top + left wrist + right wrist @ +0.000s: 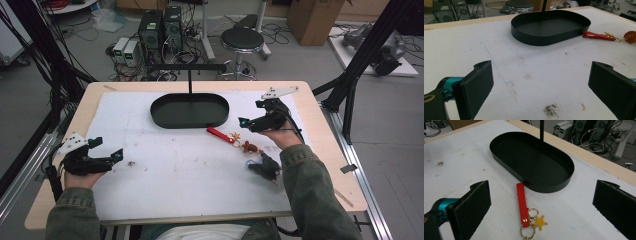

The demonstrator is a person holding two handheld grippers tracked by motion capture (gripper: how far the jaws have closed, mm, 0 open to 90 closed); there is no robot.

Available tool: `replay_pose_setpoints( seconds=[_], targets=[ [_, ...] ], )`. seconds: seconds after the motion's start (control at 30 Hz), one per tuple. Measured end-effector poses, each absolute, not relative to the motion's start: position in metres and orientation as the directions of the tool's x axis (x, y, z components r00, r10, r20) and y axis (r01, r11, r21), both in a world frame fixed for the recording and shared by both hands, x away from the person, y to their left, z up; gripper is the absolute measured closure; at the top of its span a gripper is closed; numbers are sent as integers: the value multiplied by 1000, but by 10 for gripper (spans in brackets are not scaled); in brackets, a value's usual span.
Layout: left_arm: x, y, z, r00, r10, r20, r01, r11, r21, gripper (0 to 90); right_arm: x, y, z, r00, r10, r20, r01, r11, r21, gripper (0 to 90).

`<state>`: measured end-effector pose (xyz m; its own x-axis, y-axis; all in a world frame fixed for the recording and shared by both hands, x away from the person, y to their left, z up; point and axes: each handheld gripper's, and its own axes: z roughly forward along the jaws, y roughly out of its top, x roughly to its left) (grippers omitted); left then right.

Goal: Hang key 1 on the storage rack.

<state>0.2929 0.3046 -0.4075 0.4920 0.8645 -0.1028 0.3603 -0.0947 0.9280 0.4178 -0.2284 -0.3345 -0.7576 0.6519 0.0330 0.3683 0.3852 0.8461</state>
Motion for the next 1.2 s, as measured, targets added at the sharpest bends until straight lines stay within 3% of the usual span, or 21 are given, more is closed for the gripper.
replay_pose_setpoints(
  seconds=[0.47, 0.63, 1.2],
  targets=[
    [294, 305, -409, 499, 858, -117, 370, -89, 925, 65, 435, -186, -342, -798, 602, 27, 387, 478, 789, 7],
    [294, 305, -409, 500, 858, -115, 369, -91, 925, 65, 439, -171, -358, -815, 579, -6, 397, 567, 722, 7],
    [295, 304, -410, 509, 853, -114, 374, -100, 922, 65, 462, -155, -405, -806, 592, 12, 500, 670, 549, 9]
  ],
)
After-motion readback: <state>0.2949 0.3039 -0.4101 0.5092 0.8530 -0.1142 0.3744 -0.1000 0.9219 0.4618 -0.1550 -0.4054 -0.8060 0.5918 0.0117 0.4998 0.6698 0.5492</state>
